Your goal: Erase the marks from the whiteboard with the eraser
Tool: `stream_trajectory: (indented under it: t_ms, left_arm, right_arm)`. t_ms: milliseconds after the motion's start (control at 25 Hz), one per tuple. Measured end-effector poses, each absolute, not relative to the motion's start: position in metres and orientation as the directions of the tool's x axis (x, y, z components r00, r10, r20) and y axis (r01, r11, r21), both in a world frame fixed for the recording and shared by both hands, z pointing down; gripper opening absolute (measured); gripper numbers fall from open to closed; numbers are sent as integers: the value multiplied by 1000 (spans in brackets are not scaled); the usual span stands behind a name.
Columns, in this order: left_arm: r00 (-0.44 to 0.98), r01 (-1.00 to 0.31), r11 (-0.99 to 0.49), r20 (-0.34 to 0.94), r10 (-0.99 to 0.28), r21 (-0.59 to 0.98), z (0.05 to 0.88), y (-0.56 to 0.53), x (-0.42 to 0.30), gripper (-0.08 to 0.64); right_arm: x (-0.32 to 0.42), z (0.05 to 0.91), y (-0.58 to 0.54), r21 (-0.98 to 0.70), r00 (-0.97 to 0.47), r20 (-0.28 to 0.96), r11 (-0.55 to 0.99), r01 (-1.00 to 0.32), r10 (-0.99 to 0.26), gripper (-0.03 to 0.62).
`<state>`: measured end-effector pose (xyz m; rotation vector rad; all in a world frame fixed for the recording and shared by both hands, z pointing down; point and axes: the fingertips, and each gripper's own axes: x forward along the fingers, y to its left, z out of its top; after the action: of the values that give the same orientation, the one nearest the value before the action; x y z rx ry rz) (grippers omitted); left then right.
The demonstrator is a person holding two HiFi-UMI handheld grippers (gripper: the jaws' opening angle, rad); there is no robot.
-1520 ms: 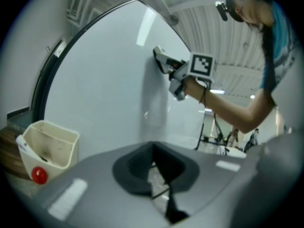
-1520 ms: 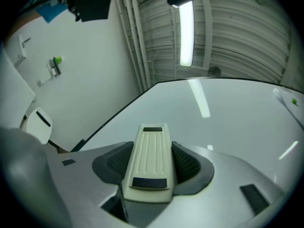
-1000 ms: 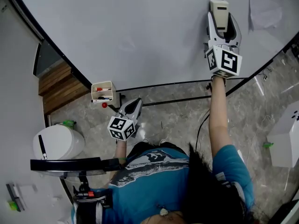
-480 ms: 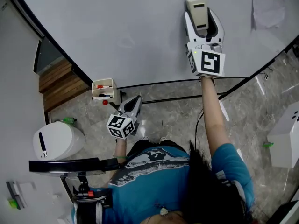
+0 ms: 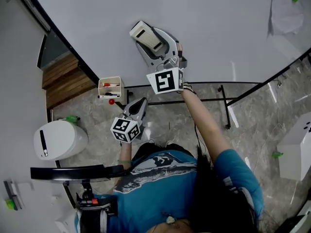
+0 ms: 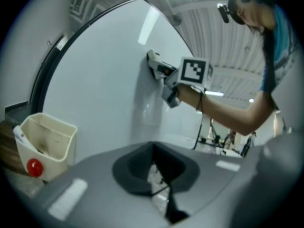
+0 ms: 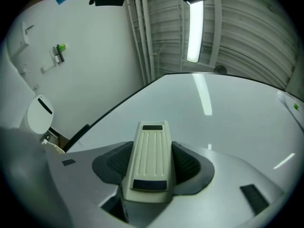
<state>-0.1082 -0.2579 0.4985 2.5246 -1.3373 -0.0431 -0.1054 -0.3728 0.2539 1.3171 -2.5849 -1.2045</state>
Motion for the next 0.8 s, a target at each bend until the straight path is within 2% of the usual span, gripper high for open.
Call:
stream_trajectory:
  t_ms: [240, 320, 400, 520, 640, 800]
  left_arm:
    - [563, -811, -524, 106, -820, 260, 496, -253, -110, 3]
    - [566, -809, -526, 108, -817, 261, 497, -254, -110, 3]
    - [572, -806, -532, 111, -812, 261, 498, -254, -107, 3]
    - [586, -797, -545, 115, -802, 260, 499, -256, -103, 3]
    - [605, -784, -565, 115, -787, 258, 500, -261, -95, 3]
    - [632, -765, -591, 119, -766, 257, 501, -264, -83, 3]
  right_arm:
    - [-124, 273, -367, 659, -691, -253, 403, -636, -677, 262]
    - [-115, 264, -362, 654, -690, -272, 397, -644, -671, 262]
    - [-92, 243, -356, 632, -668, -347, 362, -685, -658, 262]
    - [-31, 217, -362, 516, -562, -450, 311, -798, -694, 262]
    - [44, 205, -383, 395, -416, -471, 236, -888, -778, 262]
    - [130, 181, -390, 317, -264, -520, 104, -943, -813, 262]
